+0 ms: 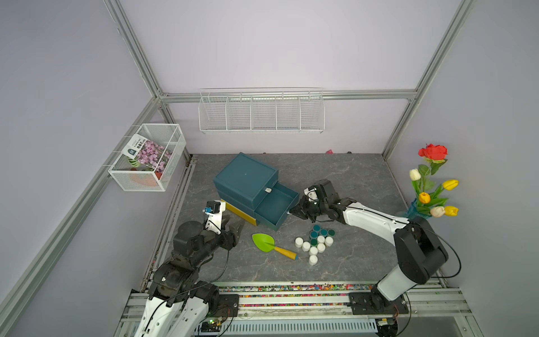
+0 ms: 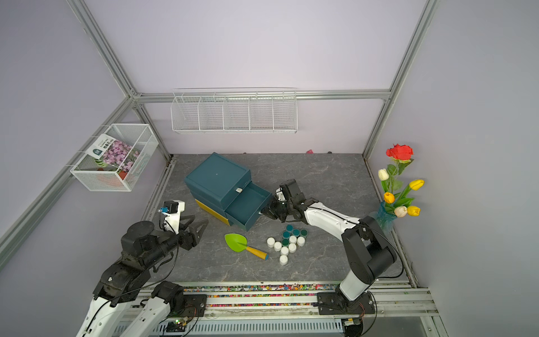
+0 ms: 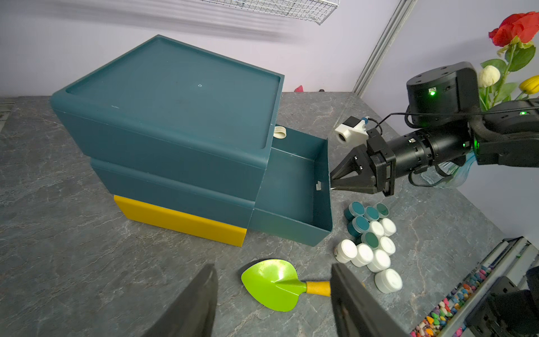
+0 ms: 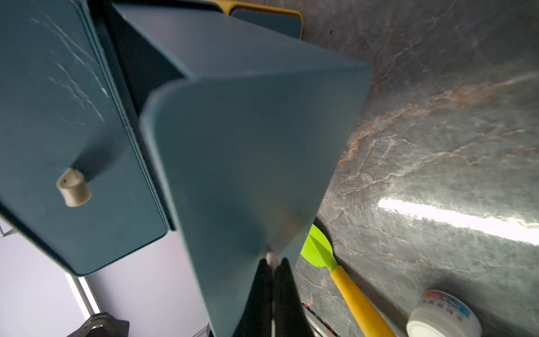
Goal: Put the paint cans in the drawer according to color
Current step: Open the drawer in the storage box.
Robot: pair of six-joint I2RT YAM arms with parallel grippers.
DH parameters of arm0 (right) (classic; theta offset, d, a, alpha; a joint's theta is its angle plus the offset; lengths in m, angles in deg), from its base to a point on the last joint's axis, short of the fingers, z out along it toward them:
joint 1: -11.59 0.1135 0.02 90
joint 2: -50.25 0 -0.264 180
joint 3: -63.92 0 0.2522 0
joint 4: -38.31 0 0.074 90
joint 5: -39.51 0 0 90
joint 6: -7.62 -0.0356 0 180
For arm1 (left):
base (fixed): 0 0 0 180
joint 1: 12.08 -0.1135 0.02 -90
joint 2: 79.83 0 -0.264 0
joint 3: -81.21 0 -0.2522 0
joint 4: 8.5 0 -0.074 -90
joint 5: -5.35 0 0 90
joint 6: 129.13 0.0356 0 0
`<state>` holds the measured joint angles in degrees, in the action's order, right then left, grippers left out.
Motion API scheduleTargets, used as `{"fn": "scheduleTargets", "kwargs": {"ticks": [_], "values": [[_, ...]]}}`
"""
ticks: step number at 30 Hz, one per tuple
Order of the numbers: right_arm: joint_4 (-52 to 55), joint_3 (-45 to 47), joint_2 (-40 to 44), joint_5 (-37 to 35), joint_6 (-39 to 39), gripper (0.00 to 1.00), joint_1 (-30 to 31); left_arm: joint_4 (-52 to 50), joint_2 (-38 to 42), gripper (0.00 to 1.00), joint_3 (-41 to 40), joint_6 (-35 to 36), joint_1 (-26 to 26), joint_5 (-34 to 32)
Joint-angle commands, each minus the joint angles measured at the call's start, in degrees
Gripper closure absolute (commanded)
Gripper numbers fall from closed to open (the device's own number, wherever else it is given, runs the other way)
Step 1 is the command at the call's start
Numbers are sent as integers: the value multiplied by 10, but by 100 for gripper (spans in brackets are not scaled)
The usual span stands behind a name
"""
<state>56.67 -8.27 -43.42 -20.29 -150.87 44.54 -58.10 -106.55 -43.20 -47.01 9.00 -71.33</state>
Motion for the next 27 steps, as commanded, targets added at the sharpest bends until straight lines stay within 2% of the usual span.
{"fn": "scheduleTargets", "kwargs": {"ticks": [1, 11, 13, 15, 17, 21, 24, 27], "values": [[6, 9, 12, -2, 9, 100, -3, 10, 5, 35, -7, -2, 3, 3], [21, 8, 16, -8, 11, 99, -3, 11, 5, 35, -8, -2, 3, 4], [25, 7, 19, -11, 14, 83, -4, 11, 4, 35, -8, -1, 3, 6], [44, 4, 29, -20, 25, 63, -4, 11, 3, 35, -8, -1, 3, 6], [64, 7, 46, -30, 38, 53, -6, 11, 2, 35, -8, -1, 4, 6], [124, 21, 94, -58, 89, 51, -13, 11, 2, 35, -9, -2, 3, 5], [238, -3, 105, -100, 188, 55, 2, 11, 2, 35, -8, 0, 3, 5], [319, -20, 101, -159, 281, 58, 49, 12, 1, 35, -9, -1, 3, 4]]}}
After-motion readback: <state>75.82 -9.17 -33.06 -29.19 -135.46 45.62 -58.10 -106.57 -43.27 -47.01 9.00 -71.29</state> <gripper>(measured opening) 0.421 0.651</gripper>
